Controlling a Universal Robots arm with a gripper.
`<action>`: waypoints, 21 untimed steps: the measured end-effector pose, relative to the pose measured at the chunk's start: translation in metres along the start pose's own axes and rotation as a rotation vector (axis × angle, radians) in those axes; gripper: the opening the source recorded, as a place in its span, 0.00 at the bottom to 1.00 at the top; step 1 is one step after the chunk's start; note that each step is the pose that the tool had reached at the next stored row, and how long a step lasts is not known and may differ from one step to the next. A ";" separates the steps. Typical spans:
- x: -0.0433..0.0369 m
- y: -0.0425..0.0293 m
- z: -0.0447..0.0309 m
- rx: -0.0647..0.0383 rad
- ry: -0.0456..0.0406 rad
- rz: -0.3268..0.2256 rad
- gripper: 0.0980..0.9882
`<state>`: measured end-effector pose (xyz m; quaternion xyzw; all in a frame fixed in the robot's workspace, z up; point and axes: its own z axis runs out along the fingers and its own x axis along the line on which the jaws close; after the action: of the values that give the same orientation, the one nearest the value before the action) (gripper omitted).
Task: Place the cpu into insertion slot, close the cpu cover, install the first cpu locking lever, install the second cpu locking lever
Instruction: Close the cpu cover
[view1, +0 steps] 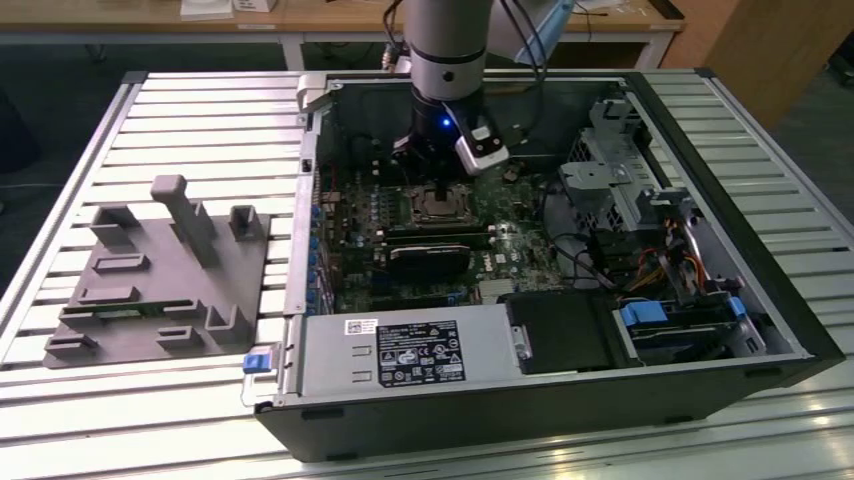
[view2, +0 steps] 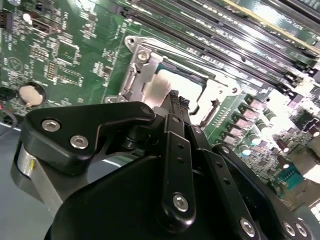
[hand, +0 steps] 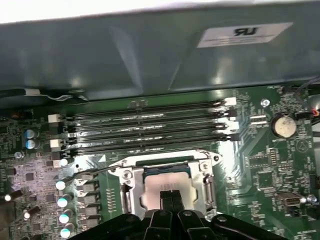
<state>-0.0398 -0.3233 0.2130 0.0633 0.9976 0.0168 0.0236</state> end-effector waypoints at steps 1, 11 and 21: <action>0.0017 -0.0002 0.0003 0.000 -0.0001 0.000 0.01; 0.0167 -0.0023 0.0039 0.000 0.0000 0.000 0.01; 0.0257 -0.0035 0.0086 0.000 -0.0001 0.000 0.01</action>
<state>-0.0654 -0.3233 0.2031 0.0633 0.9976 0.0168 0.0236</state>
